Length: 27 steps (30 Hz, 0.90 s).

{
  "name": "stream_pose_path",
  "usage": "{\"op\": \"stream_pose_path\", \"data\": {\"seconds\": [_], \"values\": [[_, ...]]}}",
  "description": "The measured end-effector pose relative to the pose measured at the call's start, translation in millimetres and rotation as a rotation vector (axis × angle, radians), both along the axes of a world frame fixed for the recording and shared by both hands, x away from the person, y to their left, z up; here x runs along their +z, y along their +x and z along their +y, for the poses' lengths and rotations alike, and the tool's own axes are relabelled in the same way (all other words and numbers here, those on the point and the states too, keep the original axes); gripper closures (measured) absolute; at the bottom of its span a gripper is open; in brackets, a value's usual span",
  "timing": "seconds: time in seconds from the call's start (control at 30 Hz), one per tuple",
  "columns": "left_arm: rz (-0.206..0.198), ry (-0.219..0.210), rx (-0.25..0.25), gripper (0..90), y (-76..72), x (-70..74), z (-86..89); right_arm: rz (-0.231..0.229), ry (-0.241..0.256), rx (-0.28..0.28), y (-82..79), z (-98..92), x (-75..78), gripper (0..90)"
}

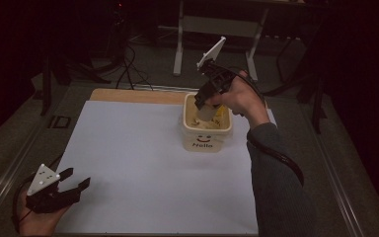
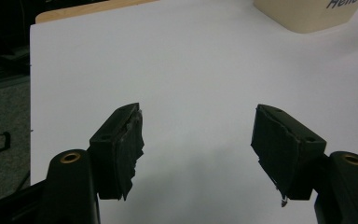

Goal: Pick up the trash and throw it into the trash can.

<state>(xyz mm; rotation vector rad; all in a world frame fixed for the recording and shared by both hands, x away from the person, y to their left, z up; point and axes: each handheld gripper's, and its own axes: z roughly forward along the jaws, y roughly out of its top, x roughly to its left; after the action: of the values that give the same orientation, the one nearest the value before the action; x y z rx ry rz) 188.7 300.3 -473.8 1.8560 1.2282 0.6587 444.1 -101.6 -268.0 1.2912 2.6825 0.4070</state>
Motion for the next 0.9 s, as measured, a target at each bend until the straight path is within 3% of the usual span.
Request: {"op": "stream_pose_path", "data": {"seconds": [0.3, 0.9], "values": [[-0.001, 0.0, 0.0, 33.6, 0.0, 0.1, 0.1, 0.008, -0.004, -0.023, 2.7, -5.5, -4.7, 19.3], [-0.002, -0.001, 0.003, 33.6, -0.4, 0.3, 0.5, 0.03, -0.015, -0.053, 11.2, -7.4, -36.7, 18.8]]}}
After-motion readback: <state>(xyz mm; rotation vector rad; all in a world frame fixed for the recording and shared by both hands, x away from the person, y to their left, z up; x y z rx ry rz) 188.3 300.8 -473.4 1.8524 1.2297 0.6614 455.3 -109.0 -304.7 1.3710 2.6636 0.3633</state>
